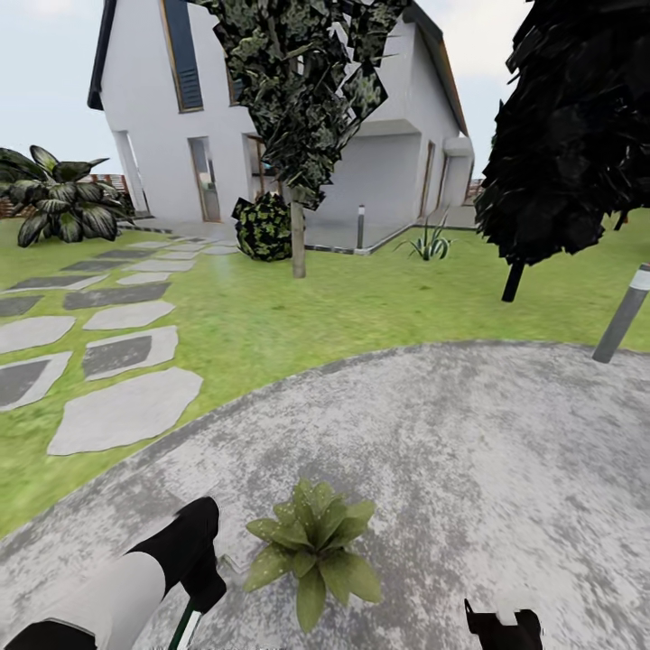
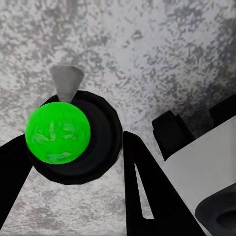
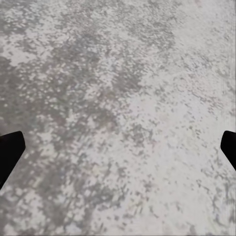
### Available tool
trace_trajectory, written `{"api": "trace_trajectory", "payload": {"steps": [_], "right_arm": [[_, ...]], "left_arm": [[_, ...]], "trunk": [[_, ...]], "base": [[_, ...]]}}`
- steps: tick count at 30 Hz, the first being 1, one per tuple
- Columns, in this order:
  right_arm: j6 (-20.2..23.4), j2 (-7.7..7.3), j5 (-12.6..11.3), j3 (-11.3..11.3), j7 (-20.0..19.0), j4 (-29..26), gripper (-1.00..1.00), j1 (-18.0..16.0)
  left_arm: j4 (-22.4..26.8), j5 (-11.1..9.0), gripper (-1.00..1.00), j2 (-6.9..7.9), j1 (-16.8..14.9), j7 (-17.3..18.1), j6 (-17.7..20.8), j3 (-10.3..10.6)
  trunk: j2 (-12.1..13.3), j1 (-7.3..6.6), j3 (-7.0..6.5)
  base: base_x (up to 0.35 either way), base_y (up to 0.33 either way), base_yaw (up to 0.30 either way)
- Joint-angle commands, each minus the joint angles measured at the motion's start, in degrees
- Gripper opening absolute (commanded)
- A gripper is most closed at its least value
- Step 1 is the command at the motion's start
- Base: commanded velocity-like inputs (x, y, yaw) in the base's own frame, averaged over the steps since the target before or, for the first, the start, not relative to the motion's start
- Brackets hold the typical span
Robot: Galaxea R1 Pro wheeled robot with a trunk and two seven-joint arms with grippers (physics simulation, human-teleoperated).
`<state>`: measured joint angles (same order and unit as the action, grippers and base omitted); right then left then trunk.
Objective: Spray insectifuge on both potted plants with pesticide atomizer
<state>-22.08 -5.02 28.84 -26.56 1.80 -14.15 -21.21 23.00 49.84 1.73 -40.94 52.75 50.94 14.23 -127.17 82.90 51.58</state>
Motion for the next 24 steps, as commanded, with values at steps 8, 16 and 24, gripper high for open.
{"api": "trace_trajectory", "payload": {"steps": [8,16,24], "right_arm": [[-0.2,0.01,0.6,-0.3,0.2,0.1,1.00,-0.1],[-0.1,0.09,0.7,-0.2,-0.1,-4.1,1.00,-0.1],[-0.2,0.01,0.7,-0.2,-0.1,-4.4,1.00,-0.1]], "left_arm": [[0.1,0.5,-1.00,-0.10,-0.2,0.6,0.2,0.1],[0.0,0.6,-1.00,-0.85,-6.5,7.5,2.9,0.8],[-0.1,0.6,-1.00,-0.88,-6.5,7.7,2.6,0.9]], "trunk": [[0.0,-0.01,0.06],[0.0,-0.01,0.06],[0.0,-0.01,0.06]], "base": [[0.000,-0.005,0.274],[0.099,-0.069,0.044],[0.218,-0.184,0.003]]}}
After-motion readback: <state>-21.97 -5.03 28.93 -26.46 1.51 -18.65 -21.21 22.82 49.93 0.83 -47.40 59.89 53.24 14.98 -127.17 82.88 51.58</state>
